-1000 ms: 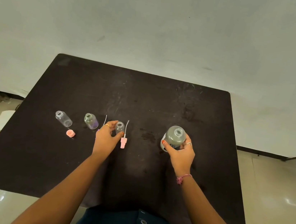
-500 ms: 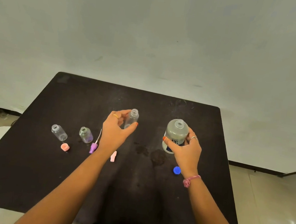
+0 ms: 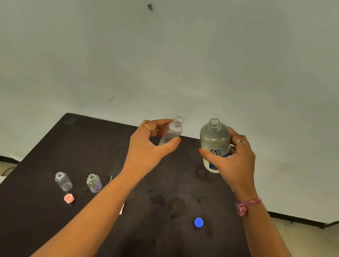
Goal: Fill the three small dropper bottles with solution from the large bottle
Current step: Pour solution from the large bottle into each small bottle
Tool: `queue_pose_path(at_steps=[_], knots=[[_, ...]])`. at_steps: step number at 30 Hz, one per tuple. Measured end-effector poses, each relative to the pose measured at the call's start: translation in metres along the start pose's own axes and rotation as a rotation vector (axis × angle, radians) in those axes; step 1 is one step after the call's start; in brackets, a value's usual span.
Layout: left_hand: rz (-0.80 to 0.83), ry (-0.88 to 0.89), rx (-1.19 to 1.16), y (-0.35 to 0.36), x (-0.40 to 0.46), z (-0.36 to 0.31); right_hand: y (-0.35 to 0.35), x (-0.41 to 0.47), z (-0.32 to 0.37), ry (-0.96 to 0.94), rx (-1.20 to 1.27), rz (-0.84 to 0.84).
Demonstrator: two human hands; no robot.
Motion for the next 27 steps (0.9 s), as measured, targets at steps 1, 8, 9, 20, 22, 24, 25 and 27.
queue_pose_path(at_steps=[1,8,9,20,22,24,25,27], knots=[[0.002,0.009,-0.002,0.001,0.001,-0.006,-0.004,0.004,0.007,-0.013,-0.010,0.001],[0.005,0.077,0.008,0.004,0.011,-0.041,-0.026,0.023,0.048,-0.107,-0.160,0.006],[0.005,0.085,0.008,0.005,0.012,-0.045,-0.028,0.026,0.052,-0.114,-0.188,0.006],[0.010,0.084,-0.023,0.012,0.017,-0.078,-0.045,0.045,0.089,-0.277,-0.344,-0.070],[-0.001,0.092,-0.038,0.011,0.018,-0.083,-0.047,0.047,0.094,-0.298,-0.354,-0.079],[-0.010,0.097,-0.048,0.009,0.018,-0.087,-0.048,0.048,0.098,-0.313,-0.363,-0.087],[-0.014,0.098,-0.049,0.009,0.019,-0.088,-0.049,0.049,0.099,-0.317,-0.369,-0.090],[-0.017,0.101,-0.048,0.007,0.019,-0.091,-0.050,0.050,0.102,-0.331,-0.386,-0.095]])
Point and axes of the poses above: each hand's wrist, its own x-axis towards the middle knuckle, its own y-axis out of the palm, z = x × y, the point moved 4 cm from there along x, towards the middle knuckle, and after that the axes turned 5 degrees about z, right-handed, at the moved point
